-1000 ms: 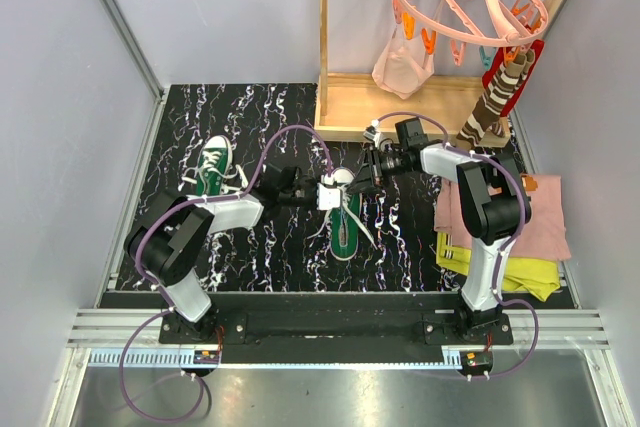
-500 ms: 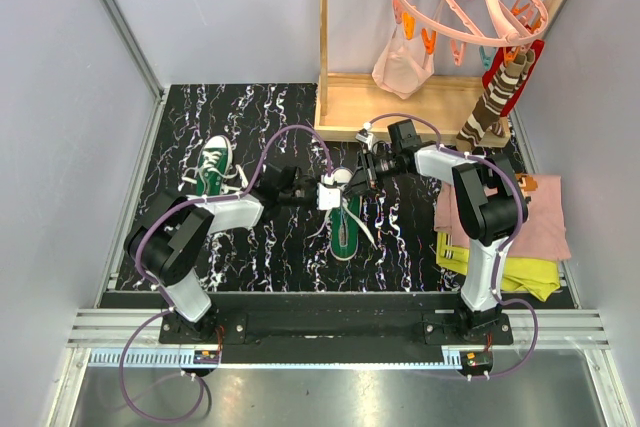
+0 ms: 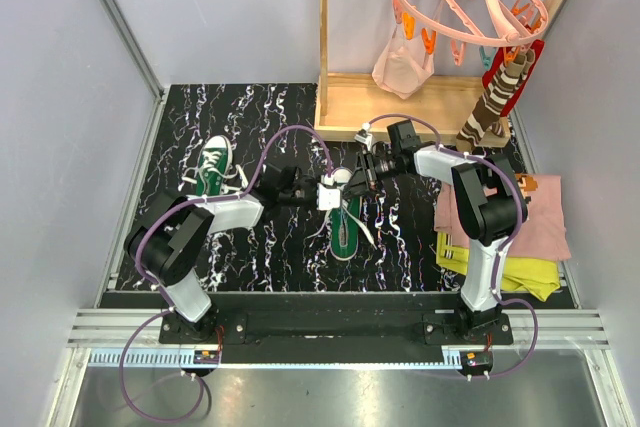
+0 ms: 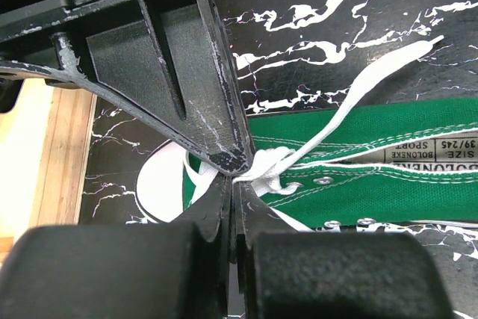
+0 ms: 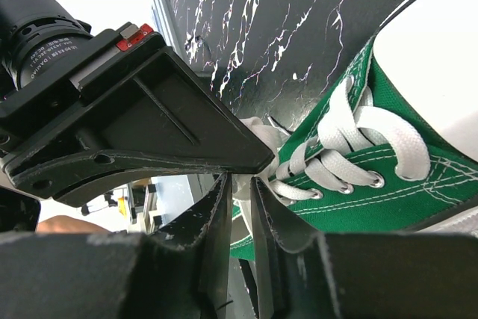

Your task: Tie the shoes

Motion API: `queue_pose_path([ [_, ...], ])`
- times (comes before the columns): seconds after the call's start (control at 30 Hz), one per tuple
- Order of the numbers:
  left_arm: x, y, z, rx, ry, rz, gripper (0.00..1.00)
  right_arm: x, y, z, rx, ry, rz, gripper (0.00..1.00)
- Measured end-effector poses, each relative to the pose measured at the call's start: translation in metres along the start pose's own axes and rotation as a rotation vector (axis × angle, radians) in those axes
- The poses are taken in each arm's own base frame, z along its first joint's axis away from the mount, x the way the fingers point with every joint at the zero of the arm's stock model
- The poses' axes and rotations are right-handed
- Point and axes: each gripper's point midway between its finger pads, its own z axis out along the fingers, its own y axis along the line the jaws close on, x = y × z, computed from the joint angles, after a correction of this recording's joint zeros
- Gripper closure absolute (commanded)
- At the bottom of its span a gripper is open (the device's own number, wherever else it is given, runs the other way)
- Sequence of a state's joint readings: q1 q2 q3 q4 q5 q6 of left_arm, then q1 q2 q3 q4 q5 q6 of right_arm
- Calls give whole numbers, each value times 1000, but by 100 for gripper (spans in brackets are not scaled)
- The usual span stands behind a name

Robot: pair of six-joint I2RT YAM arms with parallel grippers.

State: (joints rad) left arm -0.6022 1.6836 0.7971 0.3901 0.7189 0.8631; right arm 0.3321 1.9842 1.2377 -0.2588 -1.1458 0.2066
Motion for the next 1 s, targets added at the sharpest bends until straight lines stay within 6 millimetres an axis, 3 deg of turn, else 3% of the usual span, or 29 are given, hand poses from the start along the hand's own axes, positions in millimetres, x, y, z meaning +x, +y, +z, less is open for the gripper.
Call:
queue_pose_path([
  [0.43,4,-5,-1,4,10,-16,100,7,-9,8,-18,28,67,79],
  [0.53,4,-5,-1,3,10,-14,100,6,-7,9,-24,26,69,89],
  [0.6,5,-5,-1,0,12,-14,100,5,-7,9,-26,23,69,100],
  [0.73,5,-4,-2,-5,14,-12,100,4,-6,9,-28,21,72,100],
  [1.0,4,-3,-3,-9,13,-7,71,1,-8,6,-6,2,59,100],
])
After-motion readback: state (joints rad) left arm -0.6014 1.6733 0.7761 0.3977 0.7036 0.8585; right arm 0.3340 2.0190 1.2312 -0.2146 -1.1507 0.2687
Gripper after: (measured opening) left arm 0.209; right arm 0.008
